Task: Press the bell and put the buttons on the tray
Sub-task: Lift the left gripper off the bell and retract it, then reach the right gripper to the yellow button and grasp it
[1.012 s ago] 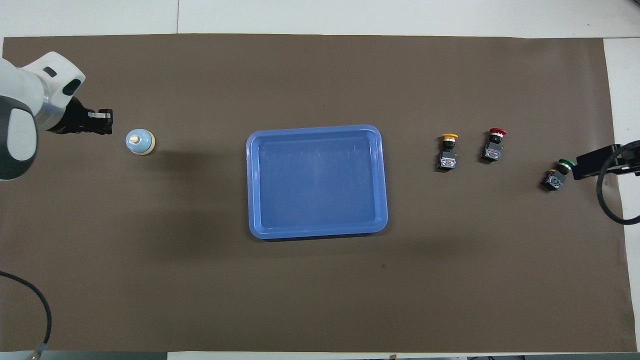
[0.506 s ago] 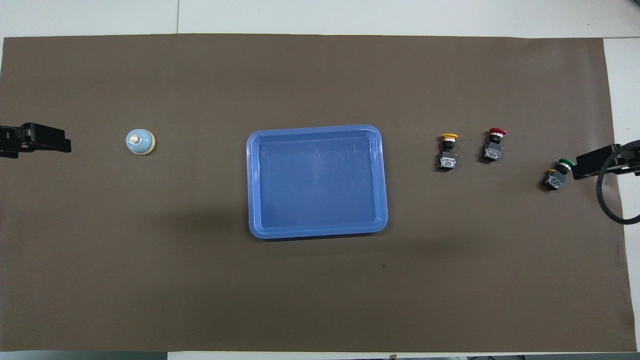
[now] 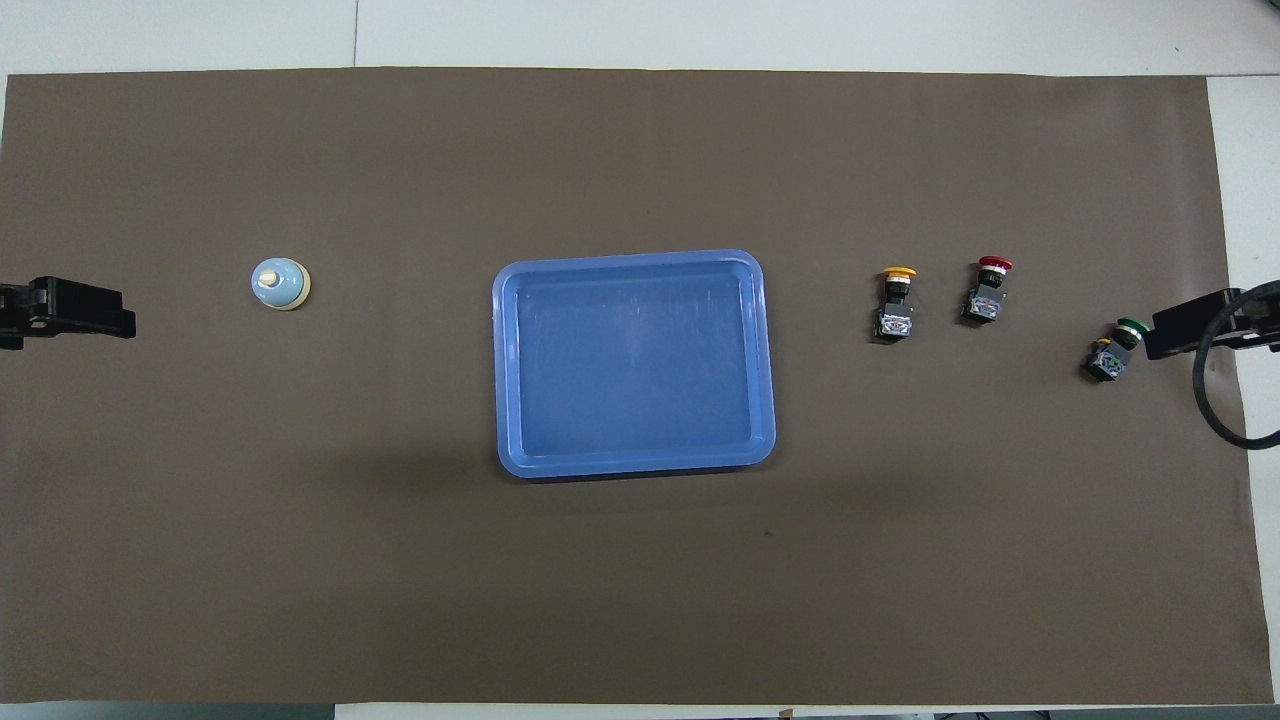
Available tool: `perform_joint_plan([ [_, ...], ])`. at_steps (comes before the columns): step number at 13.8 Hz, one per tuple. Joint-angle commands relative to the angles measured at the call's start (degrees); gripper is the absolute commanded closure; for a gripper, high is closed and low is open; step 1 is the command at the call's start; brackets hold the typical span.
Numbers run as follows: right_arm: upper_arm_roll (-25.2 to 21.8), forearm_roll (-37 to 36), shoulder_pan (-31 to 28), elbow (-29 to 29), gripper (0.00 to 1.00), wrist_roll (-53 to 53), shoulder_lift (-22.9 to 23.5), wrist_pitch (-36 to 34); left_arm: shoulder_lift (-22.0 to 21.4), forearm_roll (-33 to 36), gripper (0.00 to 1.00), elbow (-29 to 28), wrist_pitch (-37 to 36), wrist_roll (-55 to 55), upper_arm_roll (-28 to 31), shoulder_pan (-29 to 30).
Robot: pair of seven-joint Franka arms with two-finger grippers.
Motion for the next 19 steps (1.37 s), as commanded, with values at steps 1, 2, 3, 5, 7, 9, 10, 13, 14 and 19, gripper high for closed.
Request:
perform_joint_plan([
  [1, -0.06, 0.50, -0.42, -0.90, 0.00, -0.81, -1.15, -0.72, 0.14, 0.25, 0.00, 1.05, -3.14, -0.01, -0.06, -0.55],
  [2, -0.06, 0.50, -0.68, -0.90, 0.00, -0.90, -1.15, -2.12, -0.12, 0.25, 0.00, 0.44, -3.22, -0.10, -0.15, -0.90],
  [3, -0.06, 0.50, -0.95, -0.90, 0.00, -1.16, -1.24, -4.04, -0.21, 0.25, 0.00, 0.17, -3.22, -0.10, -0.41, -0.90],
  [5, -0.06, 0.50, -0.77, -0.81, 0.00, -1.08, -1.24, -4.68, -0.39, 0.25, 0.00, 0.08, -4.45, -0.01, -0.50, -0.90],
  [7, -0.06, 0.50, -0.77, -0.73, 0.00, -1.34, -1.42, -4.68, -0.39, 0.25, 0.00, 0.08, -5.07, 0.07, -0.50, -0.90],
  [9, 0.21, 0.50, -0.42, -0.73, 0.00, -1.08, -1.42, -4.68, -0.48, 0.25, 0.00, 0.08, -5.16, 0.07, -0.50, -0.90],
  [10, 0.30, 0.50, -0.33, -0.81, 0.00, -0.81, -1.51, -4.77, -0.48, 0.25, 0.00, -0.01, -5.16, 0.07, -0.50, -0.90],
  [13, 0.56, 0.85, -0.16, -3.52, 0.00, -0.03, -2.64, -2.76, -0.56, 0.25, 0.00, 0.08, -5.60, -0.28, -0.50, -0.90],
  [14, 0.56, 0.85, 0.45, -4.67, 0.00, 1.98, -3.17, -0.74, -0.56, 0.25, 0.00, 0.17, -4.90, -0.54, -0.41, -0.73],
  [19, 0.56, 0.85, 5.03, -15.90, 0.00, 8.41, -5.72, 10.50, -0.48, 0.25, 0.00, 0.17, -4.98, -0.54, -0.33, -0.11],
])
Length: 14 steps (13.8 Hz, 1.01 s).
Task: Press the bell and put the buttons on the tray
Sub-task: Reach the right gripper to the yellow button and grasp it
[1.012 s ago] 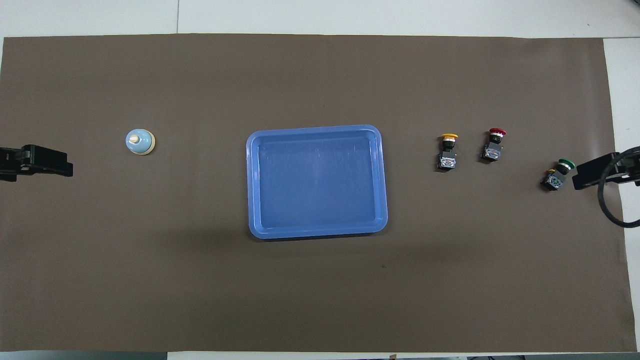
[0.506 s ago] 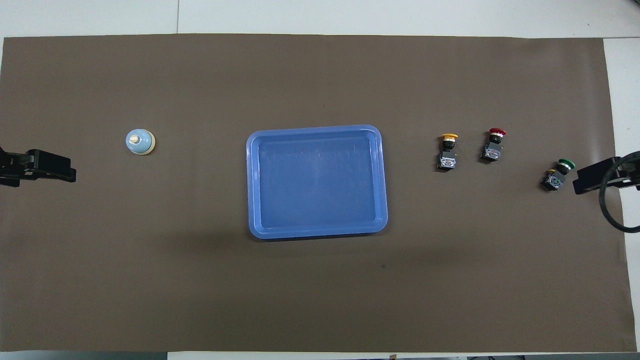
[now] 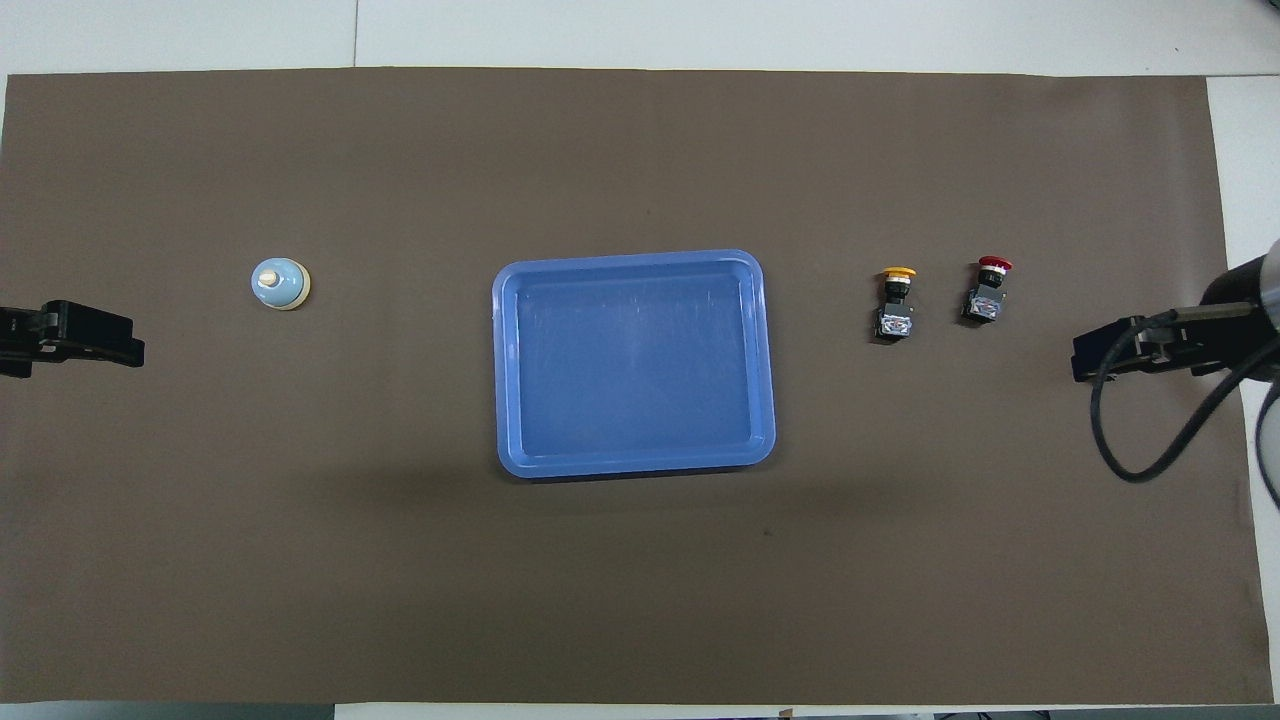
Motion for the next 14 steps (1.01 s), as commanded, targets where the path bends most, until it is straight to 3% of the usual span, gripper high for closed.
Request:
perform_joint_plan([
  [1, 0.15, 0.73, 1.45, -10.90, 0.00, 2.88, -3.09, 10.03, -0.46, 0.25, 0.00, 0.01, -0.29, -0.54, 0.03, -0.20],
  [4, 0.15, 0.73, 2.95, -14.97, 0.00, 7.18, -0.47, 16.91, -0.46, 0.25, 0.00, 0.01, -0.29, -0.54, 0.12, -0.20],
  [11, 0.24, 0.73, 3.66, -17.17, 0.00, 9.92, 11.49, 37.47, -0.46, 0.25, 0.00, 0.01, -0.38, -0.54, 0.12, -0.11],
  [14, 0.24, 0.73, 3.66, -17.62, 0.00, 9.66, 14.82, 42.84, -0.46, 0.25, 0.00, 0.01, -0.37, -0.54, 0.03, -0.11],
])
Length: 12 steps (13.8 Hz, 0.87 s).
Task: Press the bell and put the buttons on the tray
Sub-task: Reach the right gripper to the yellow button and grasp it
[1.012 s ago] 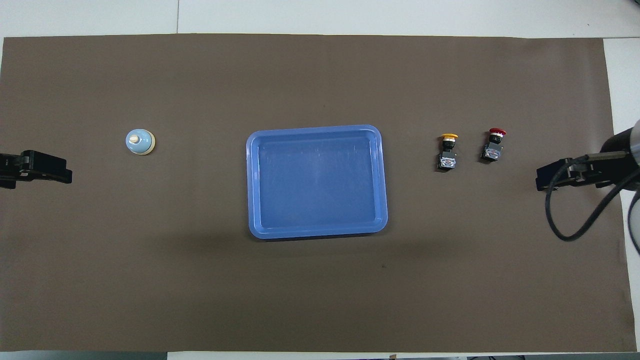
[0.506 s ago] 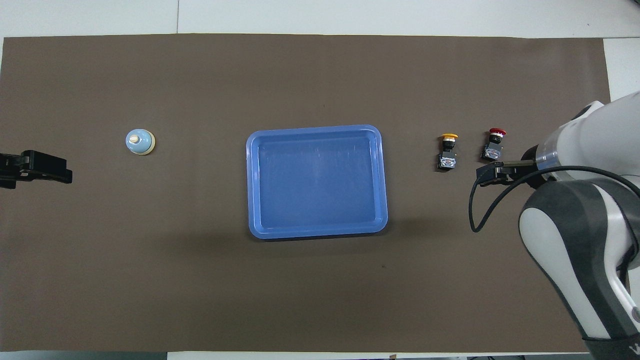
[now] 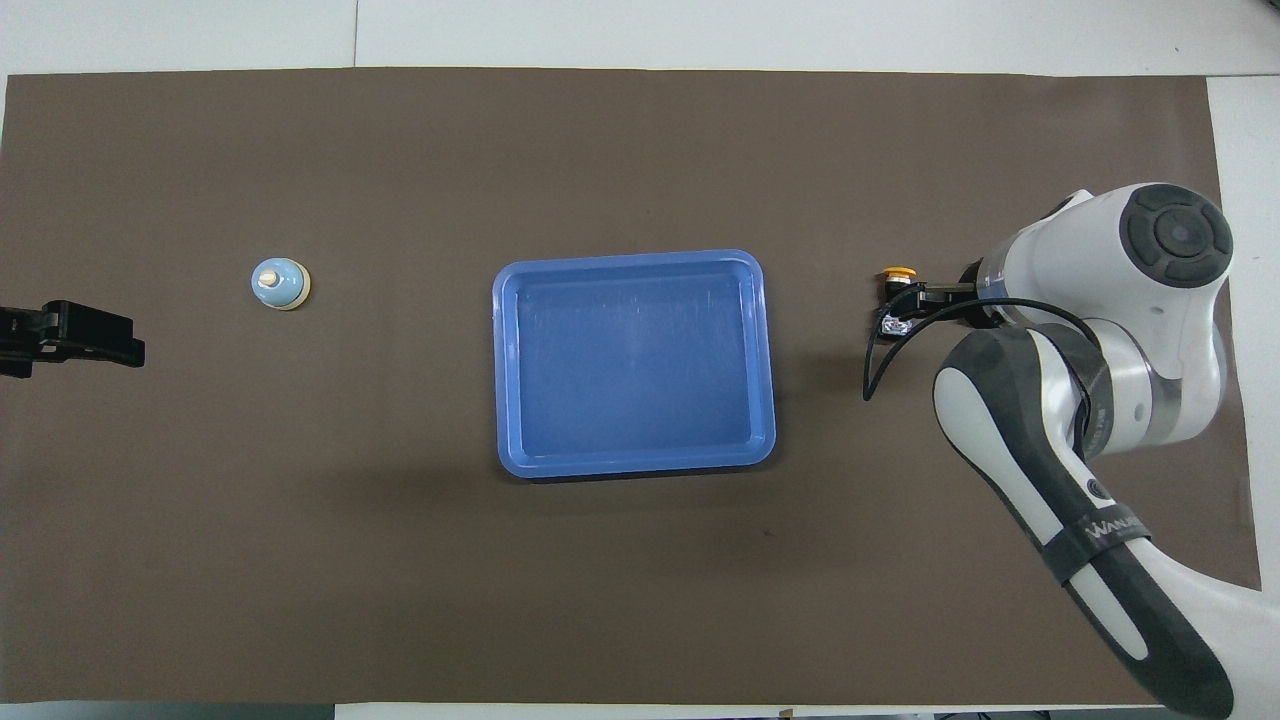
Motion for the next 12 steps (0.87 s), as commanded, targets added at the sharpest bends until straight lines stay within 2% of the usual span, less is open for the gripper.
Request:
perform_joint_plan([
  [1, 0.17, 0.72, -0.21, -0.53, 0.00, 0.63, 2.77, 4.89, -0.46, 0.25, 0.00, 0.01, -0.38, -0.53, 0.17, -0.10],
  [7, 0.26, 0.90, 0.14, -0.88, 0.00, 1.15, 8.05, 10.88, -0.46, 0.25, 0.00, 0.01, -0.38, -0.53, 0.08, -0.10],
  [12, 0.26, 0.90, 0.85, -1.32, 0.00, 0.81, 9.20, 12.38, -0.46, 0.25, 0.00, 0.01, -0.38, -0.53, 0.08, -0.10],
])
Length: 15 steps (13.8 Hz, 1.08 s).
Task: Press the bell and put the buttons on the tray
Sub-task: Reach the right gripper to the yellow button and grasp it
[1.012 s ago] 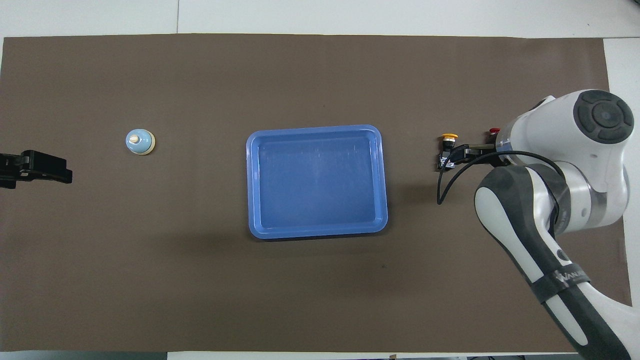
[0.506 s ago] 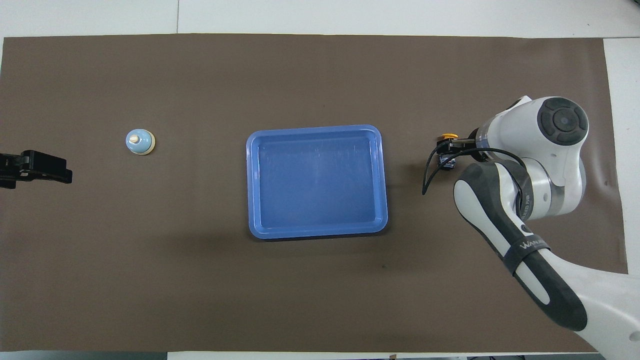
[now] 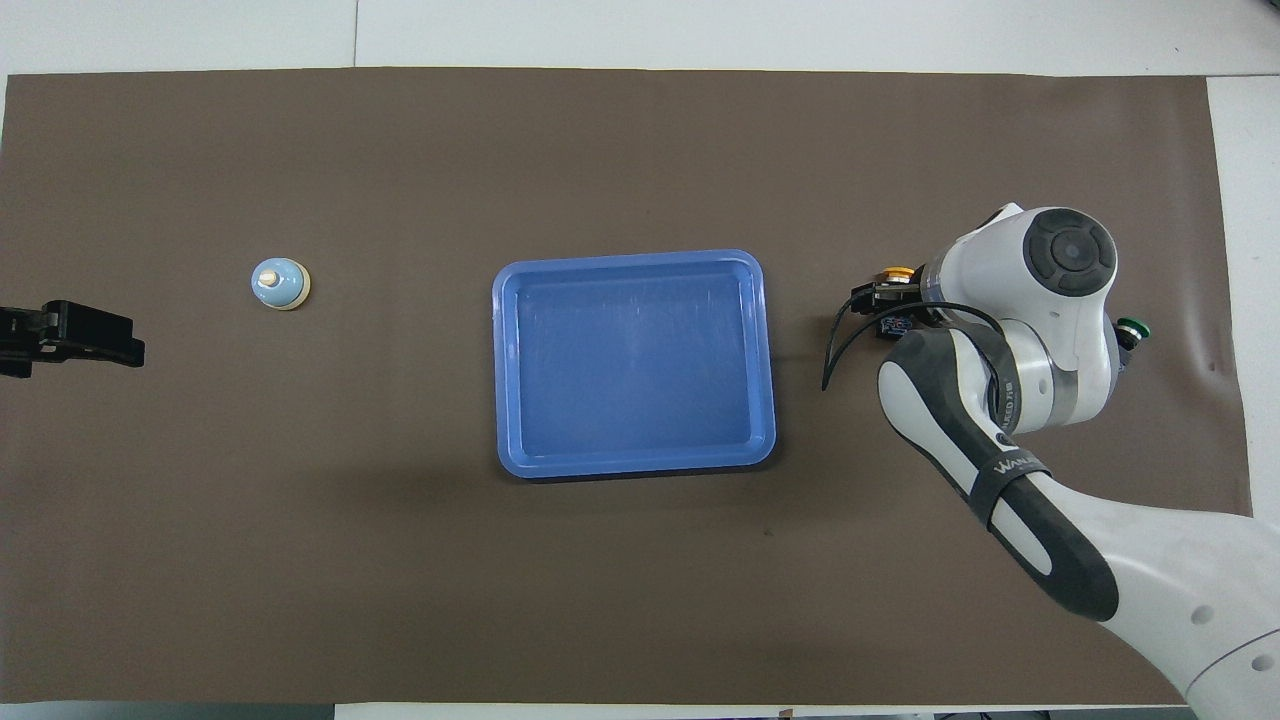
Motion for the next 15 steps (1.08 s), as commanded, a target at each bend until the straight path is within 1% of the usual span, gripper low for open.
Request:
perform_joint_plan([
  [1, 0.18, 0.81, -0.07, -1.05, 0.00, 0.08, -0.06, 1.75, -0.46, 0.25, 0.00, 0.01, -0.29, -0.53, 0.07, -0.10],
  [2, 0.18, 0.90, -0.07, -1.14, 0.00, 0.08, 0.03, 2.28, -0.46, 0.25, 0.00, 0.01, -0.38, -0.53, 0.16, -0.10],
  [3, 0.18, 0.90, -0.07, -1.14, 0.03, 0.16, 0.03, 2.29, -0.46, 0.25, 0.00, -0.08, -0.38, -0.53, 0.16, -0.10],
  [4, 0.18, 0.90, -0.07, -1.49, 0.12, 0.69, 0.03, 2.37, -0.46, 0.25, 0.00, -0.08, -0.29, -0.53, 0.07, -0.10],
  [5, 0.27, 0.90, 0.02, -2.02, 0.25, 0.69, -0.06, 2.63, -0.46, 0.25, 0.00, 0.01, -0.29, -0.53, 0.16, -0.10],
  [6, 0.27, 0.90, 0.02, -2.80, 0.45, 0.69, -0.14, 3.51, -0.46, 0.25, 0.00, 0.01, -0.38, -0.53, 0.07, -0.10],
  [7, 0.18, 0.90, 0.63, -3.86, 0.72, 0.69, -0.23, 4.73, -0.46, 0.25, 0.00, 0.01, -0.38, -0.53, 0.16, -0.10],
  [8, 0.18, 0.90, 1.15, -4.21, 0.93, 0.69, -0.32, 5.09, -0.46, 0.25, 0.00, 0.01, -0.29, -0.53, 0.16, -0.10],
  [9, 0.18, 0.90, 1.25, -4.13, 1.00, 0.87, -0.32, 4.92, -0.46, 0.25, 0.00, 0.01, -0.38, -0.53, 0.07, -0.10],
  [12, 0.18, 0.81, 1.25, -3.17, 1.00, 0.78, -0.67, 3.87, -0.55, 0.25, 0.00, 0.01, -0.38, -0.53, 0.07, -0.10],
  [14, 0.36, 0.81, 1.25, -0.46, 1.00, 0.87, -1.54, -0.68, -0.55, 0.25, 0.00, 0.01, -0.38, -0.53, 0.07, -0.10],
  [15, 0.79, 0.90, 1.77, 1.56, 1.00, 0.95, -2.25, -4.10, -0.55, 0.25, 0.00, 0.01, -0.29, -0.53, 0.16, -0.10],
])
